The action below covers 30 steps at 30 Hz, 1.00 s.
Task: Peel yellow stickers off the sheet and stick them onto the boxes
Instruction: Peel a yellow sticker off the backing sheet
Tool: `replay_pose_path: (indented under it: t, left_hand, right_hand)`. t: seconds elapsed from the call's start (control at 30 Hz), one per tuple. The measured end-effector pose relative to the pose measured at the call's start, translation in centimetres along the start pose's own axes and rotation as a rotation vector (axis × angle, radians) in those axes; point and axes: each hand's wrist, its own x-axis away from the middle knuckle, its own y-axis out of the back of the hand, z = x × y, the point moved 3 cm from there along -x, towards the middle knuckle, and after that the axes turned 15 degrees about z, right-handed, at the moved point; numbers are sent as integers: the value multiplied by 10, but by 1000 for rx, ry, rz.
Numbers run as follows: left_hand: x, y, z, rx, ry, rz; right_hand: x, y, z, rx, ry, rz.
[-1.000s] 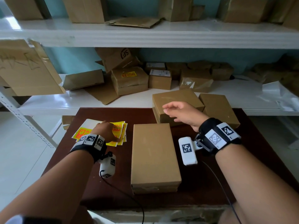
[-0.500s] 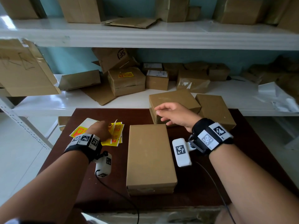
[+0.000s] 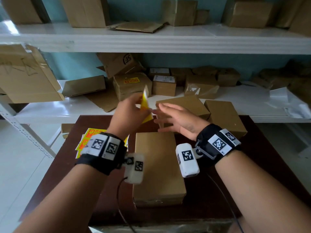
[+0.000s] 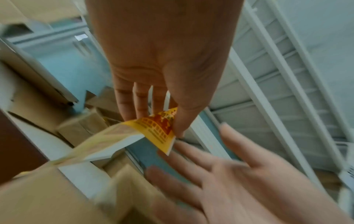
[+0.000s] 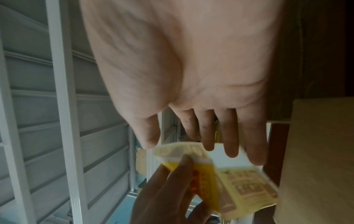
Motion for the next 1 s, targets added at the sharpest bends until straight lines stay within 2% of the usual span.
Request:
replay_pose_path:
  t: [0.13, 0.3, 0.37, 0.5, 0.57, 0.63, 0.73, 1.0]
  left_hand:
    - [9, -35, -22, -121, -77, 108]
    - [7, -42, -24, -65, -139, 266]
    - [3, -34, -20, -25, -150, 251]
    - [-11, -8, 13, 111, 74, 59]
    - [-13, 1, 31, 346, 203, 64]
    - [-12, 1, 45, 616, 283, 149]
    - [-10, -2, 49, 752, 293, 241]
    - [-10, 1, 49, 814, 280, 226]
  right_hand:
    - [2, 0, 2, -25, 0, -6]
    - [7, 18, -2, 4, -16, -211]
    - [8, 26, -2, 11, -27, -251]
    - [13, 33, 5, 47, -45, -242]
    - [15, 37, 8, 47, -30, -241]
    - [16, 41, 8, 63, -20, -245]
    - [16, 48, 7, 113, -22, -263]
    - [17, 56, 8, 274, -39, -336]
